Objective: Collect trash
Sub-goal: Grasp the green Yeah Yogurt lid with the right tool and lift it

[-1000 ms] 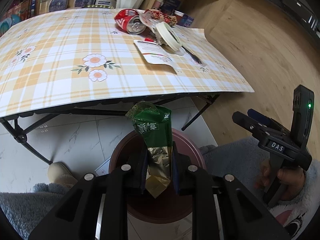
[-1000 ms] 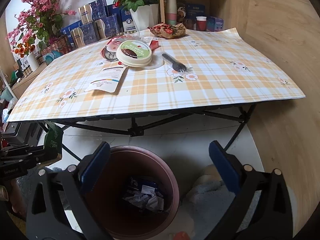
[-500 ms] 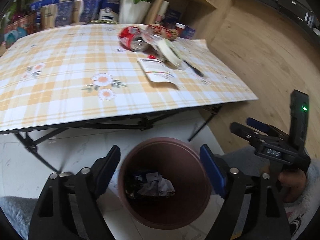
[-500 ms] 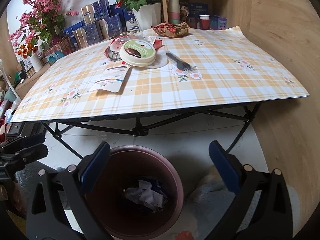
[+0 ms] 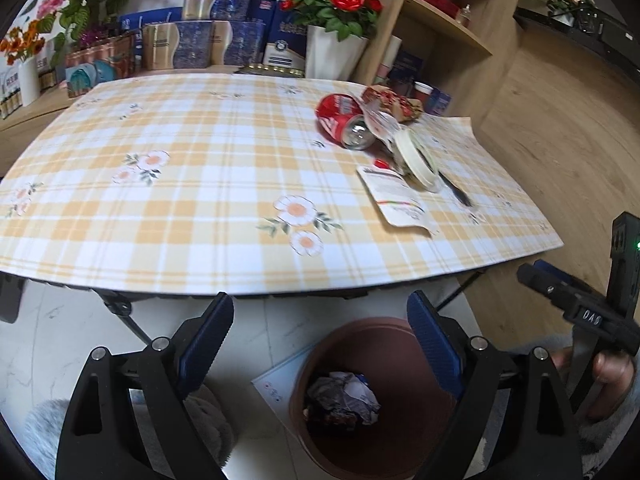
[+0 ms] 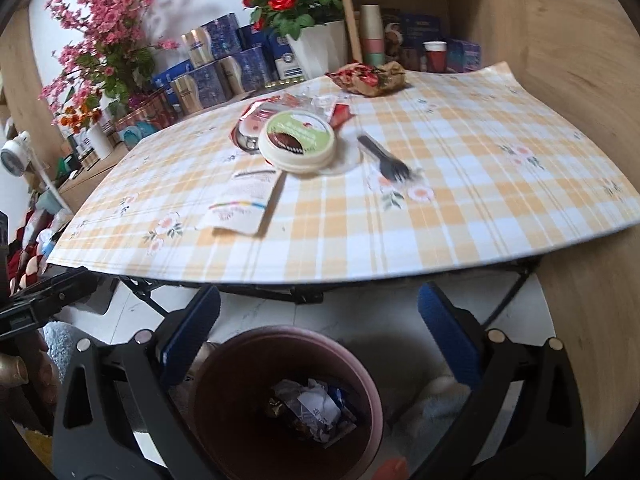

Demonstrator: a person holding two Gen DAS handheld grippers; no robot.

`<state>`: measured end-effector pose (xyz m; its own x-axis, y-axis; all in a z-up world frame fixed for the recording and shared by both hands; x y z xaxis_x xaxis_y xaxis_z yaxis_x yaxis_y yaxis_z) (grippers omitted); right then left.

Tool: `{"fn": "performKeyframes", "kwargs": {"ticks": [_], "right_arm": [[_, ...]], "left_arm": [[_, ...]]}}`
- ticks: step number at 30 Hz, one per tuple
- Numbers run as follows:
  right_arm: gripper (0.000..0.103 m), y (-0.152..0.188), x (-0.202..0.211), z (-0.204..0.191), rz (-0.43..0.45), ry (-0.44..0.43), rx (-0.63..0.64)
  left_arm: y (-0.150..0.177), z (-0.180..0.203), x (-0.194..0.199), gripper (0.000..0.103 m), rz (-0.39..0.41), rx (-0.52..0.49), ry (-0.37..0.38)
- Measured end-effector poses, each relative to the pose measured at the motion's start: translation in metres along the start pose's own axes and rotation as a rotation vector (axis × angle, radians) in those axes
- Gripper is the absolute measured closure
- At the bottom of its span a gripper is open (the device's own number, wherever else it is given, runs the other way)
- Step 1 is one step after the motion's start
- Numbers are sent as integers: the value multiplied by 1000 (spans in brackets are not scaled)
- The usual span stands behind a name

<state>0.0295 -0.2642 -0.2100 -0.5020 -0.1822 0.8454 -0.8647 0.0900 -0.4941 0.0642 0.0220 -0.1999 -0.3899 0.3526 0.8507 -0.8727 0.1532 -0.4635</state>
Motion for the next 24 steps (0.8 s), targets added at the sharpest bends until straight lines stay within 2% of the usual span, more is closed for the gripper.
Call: {"fn": "performKeyframes", "kwargs": {"ticks": [3,12,18,24], "right_arm": [[5,-19,-7,-1,-37,-45,41],[6,-101,-40,-10,-41,-35,131],[6,-151,-80,-12,-76,-62,110],[6,-174,-111,-7,-122,-108,45]], "left_arm": [[-7,-7,2,17,9,15,-8],[-25,-21,9,17,67,73,4],[-32,-25,5,17,58,85,-7],[-35,-28,-1,17,49,71,-10]]}}
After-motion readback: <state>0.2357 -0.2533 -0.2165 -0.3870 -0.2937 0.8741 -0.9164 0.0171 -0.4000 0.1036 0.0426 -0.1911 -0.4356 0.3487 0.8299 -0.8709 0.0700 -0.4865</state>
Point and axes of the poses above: each gripper's, at about its wrist camera, not at the fingertips, and x roughly against the way its jaws point, z to its right, y to its underside, the point moved 3 cm from there along -x, roughly the way its jaws point, and after that the axes turned 15 degrees about -z, right-handed, at the moved point
